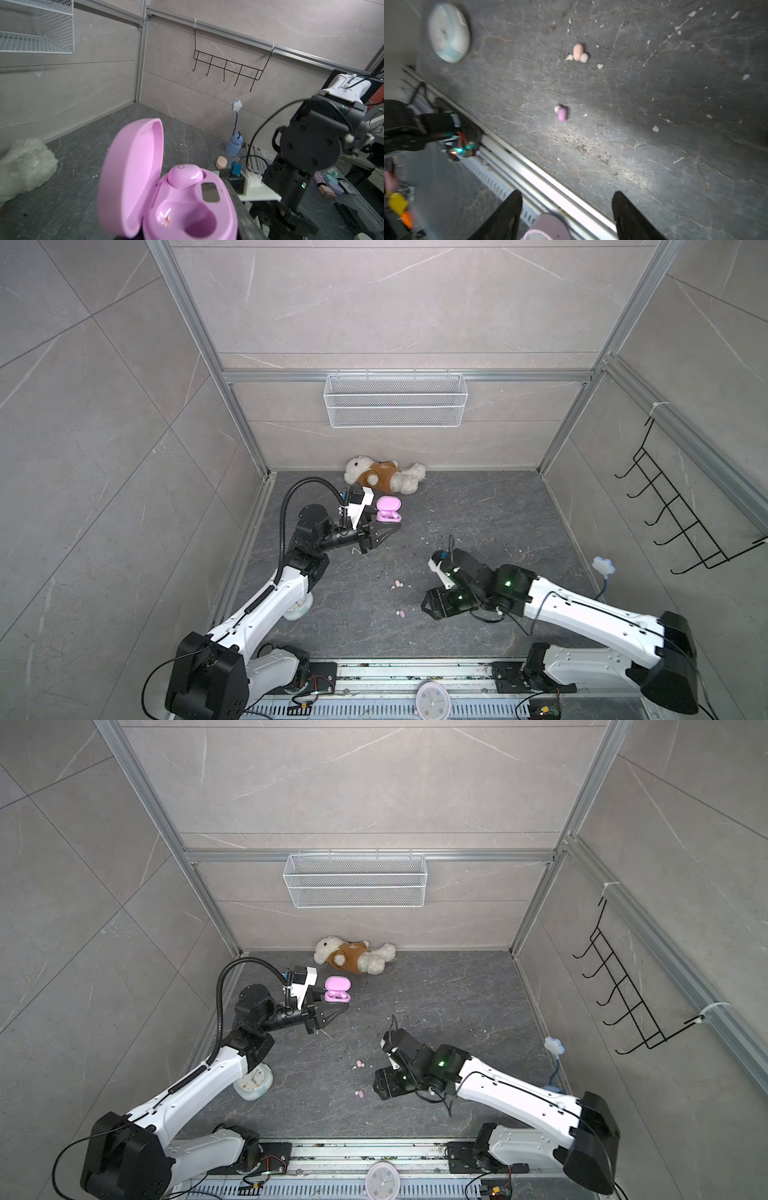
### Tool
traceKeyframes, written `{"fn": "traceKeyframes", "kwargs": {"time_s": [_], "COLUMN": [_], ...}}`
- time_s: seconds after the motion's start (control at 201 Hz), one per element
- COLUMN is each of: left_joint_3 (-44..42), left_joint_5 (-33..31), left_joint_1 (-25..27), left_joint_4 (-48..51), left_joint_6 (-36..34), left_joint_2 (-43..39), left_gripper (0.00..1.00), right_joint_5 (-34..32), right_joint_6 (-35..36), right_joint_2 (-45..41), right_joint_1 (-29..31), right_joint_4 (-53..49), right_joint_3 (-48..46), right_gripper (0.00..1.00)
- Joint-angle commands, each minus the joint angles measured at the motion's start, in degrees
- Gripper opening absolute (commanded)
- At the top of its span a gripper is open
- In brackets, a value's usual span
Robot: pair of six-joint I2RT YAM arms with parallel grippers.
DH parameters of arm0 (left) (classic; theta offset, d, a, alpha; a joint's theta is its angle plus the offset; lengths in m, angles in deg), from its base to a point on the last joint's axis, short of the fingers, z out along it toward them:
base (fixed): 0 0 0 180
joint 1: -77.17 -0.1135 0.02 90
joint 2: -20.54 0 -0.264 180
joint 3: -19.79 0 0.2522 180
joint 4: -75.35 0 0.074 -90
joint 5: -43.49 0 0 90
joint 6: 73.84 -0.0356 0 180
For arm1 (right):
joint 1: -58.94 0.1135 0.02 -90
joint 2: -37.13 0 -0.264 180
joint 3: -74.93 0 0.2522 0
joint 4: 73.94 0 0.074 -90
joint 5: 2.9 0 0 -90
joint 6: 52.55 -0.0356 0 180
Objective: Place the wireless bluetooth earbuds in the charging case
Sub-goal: 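Move the right gripper back down toward the second purple earbud, then lower the open right gripper over the second purple earbud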
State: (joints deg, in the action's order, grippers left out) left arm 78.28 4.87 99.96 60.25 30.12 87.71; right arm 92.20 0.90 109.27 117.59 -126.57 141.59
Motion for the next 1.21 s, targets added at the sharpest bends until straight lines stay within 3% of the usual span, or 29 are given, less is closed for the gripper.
{"fn": "traceKeyframes", "kwargs": {"time_s": [0.0, 0.259, 0.478, 1.205], "left_joint_3": [2.61, 3.76, 4.49, 3.49], "left_joint_5": [1.86, 3.29, 3.82, 3.86], "left_joint_1": [-1.38, -5.92, -6.24, -6.23], "left_joint_4": [-0.65, -10.28, -12.71, -14.30], "left_joint_6": [0.49, 5.40, 6.79, 7.95], "left_joint_2": [-0.06, 6.30, 8.16, 7.80], "left_gripper": [0.28, 0.28, 0.28, 0.28], "right_joint_5": [-8.45, -16.48, -19.90, -23.82], "right_joint_6": [3.04, 6.58, 8.30, 10.08], "right_joint_2": [6.26, 18.99, 24.77, 28.66], "right_joint_1": [3.89, 9.84, 11.31, 9.05], "right_joint_4": [7.03, 9.44, 9.64, 8.91], "right_joint_3": [-0.58, 2.96, 5.00, 5.07], "right_gripper": [0.71, 0.71, 0.71, 0.72]}}
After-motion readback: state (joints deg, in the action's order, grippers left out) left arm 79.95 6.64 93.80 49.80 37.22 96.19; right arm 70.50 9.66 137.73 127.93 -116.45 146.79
